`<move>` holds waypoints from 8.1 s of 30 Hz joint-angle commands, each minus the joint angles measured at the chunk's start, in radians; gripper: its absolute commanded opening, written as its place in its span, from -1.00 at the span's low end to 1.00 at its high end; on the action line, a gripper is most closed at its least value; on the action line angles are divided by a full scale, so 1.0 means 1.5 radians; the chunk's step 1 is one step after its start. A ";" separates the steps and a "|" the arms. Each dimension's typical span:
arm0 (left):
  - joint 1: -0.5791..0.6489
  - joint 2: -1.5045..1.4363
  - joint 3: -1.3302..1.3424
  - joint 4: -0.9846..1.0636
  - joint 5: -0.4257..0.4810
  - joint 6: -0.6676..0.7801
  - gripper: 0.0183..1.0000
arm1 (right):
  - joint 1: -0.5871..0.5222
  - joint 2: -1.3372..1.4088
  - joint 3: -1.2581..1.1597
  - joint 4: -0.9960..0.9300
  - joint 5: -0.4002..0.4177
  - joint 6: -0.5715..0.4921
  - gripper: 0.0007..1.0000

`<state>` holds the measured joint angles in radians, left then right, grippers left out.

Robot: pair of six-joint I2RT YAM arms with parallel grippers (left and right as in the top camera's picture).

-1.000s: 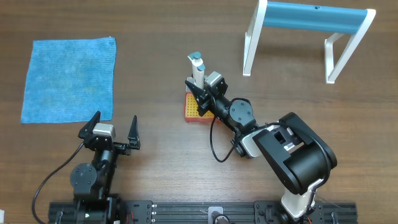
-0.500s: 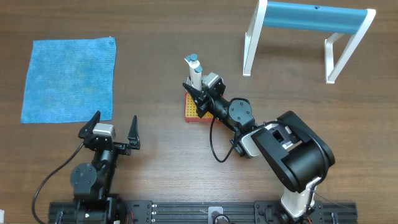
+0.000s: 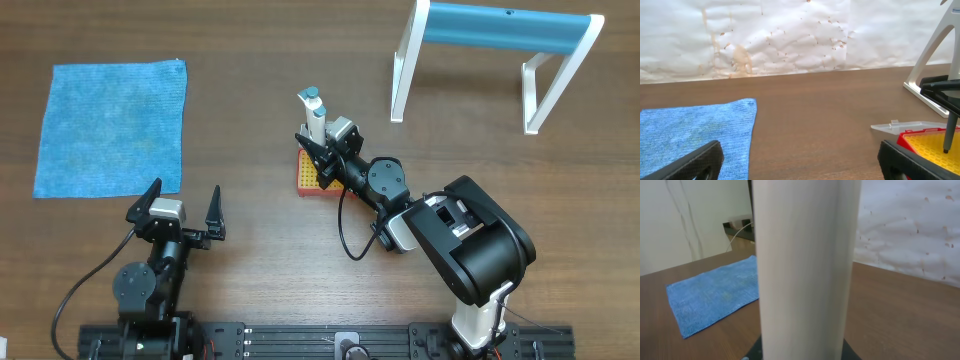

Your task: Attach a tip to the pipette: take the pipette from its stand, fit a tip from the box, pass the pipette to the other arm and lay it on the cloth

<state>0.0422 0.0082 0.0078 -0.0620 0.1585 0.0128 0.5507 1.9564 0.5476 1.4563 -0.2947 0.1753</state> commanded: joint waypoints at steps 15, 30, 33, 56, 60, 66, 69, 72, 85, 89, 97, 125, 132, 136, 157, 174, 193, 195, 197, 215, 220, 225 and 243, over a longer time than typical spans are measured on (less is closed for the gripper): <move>-0.002 -0.003 -0.002 -0.003 0.002 -0.004 0.99 | -0.005 0.002 0.029 0.006 -0.041 0.005 -0.84; -0.002 -0.003 -0.002 -0.003 0.002 -0.004 0.99 | -0.020 0.002 0.028 0.003 -0.041 0.005 -0.83; -0.002 -0.003 -0.002 -0.003 0.002 -0.004 0.99 | -0.024 0.003 0.025 0.003 -0.041 0.005 -0.84; -0.002 -0.003 -0.002 -0.003 0.002 -0.004 0.99 | -0.026 0.003 0.012 0.003 -0.041 0.005 -0.83; -0.002 -0.003 -0.002 -0.003 0.002 -0.004 0.99 | -0.026 0.003 0.011 0.003 -0.043 0.005 -0.84; -0.002 -0.003 -0.002 -0.003 0.002 -0.004 0.99 | -0.024 0.003 0.006 0.003 -0.044 0.005 -0.84; -0.002 -0.003 -0.002 -0.003 0.002 -0.004 0.99 | -0.024 0.003 0.006 0.003 -0.044 0.005 -0.84; -0.002 -0.003 -0.002 -0.003 0.002 -0.004 0.99 | -0.022 0.003 0.006 0.003 -0.044 0.005 -0.84; -0.002 -0.003 -0.002 -0.003 0.002 -0.004 0.99 | -0.015 0.003 -0.003 0.002 -0.044 0.005 -0.84; -0.002 -0.003 -0.002 -0.003 0.002 -0.004 0.99 | -0.015 0.003 -0.006 0.003 -0.044 0.005 -0.84; -0.002 -0.003 -0.002 -0.003 0.002 -0.004 0.99 | -0.015 0.003 -0.006 0.003 -0.044 0.005 -0.84; -0.002 -0.003 -0.002 -0.003 0.002 -0.004 0.99 | -0.013 0.003 0.014 -0.007 -0.044 0.005 -0.84; -0.002 -0.003 -0.002 -0.003 0.002 -0.004 0.99 | -0.013 0.003 0.018 0.003 -0.044 0.005 -0.84; -0.002 -0.003 -0.002 -0.003 0.002 -0.004 0.99 | -0.013 0.003 0.018 -0.003 -0.044 0.005 -0.85; -0.002 -0.003 -0.002 -0.003 0.002 -0.004 0.99 | -0.016 0.002 0.030 0.004 -0.039 0.005 -0.84; -0.002 -0.003 -0.002 -0.003 0.002 -0.004 0.99 | -0.020 0.002 0.030 -0.038 -0.039 0.004 -0.84; -0.002 -0.003 -0.002 -0.003 0.002 -0.004 0.99 | -0.015 0.062 0.022 0.004 -0.039 0.005 -0.84; -0.002 -0.003 -0.002 -0.003 0.002 -0.004 0.99 | -0.011 0.075 0.016 0.006 -0.039 0.005 -0.84; -0.002 -0.003 -0.002 -0.003 0.002 -0.004 0.99 | -0.011 0.078 0.009 0.005 -0.039 0.004 -0.84; -0.002 -0.003 -0.002 -0.003 0.002 -0.004 0.99 | -0.011 0.085 -0.018 0.005 -0.039 -0.016 -0.84; -0.002 -0.003 -0.002 -0.003 0.002 -0.004 0.99 | -0.011 0.053 -0.003 0.005 -0.039 -0.015 -0.84; -0.002 -0.003 -0.002 -0.003 0.002 -0.004 0.99 | -0.012 -0.023 0.017 0.002 -0.039 -0.016 -0.84; -0.002 -0.003 -0.002 -0.003 0.002 -0.004 0.99 | -0.012 -0.451 0.128 -0.586 -0.096 -0.015 -0.84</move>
<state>0.0422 0.0082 0.0078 -0.0620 0.1585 0.0128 0.5304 1.4227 0.6331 0.8146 -0.3943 0.1558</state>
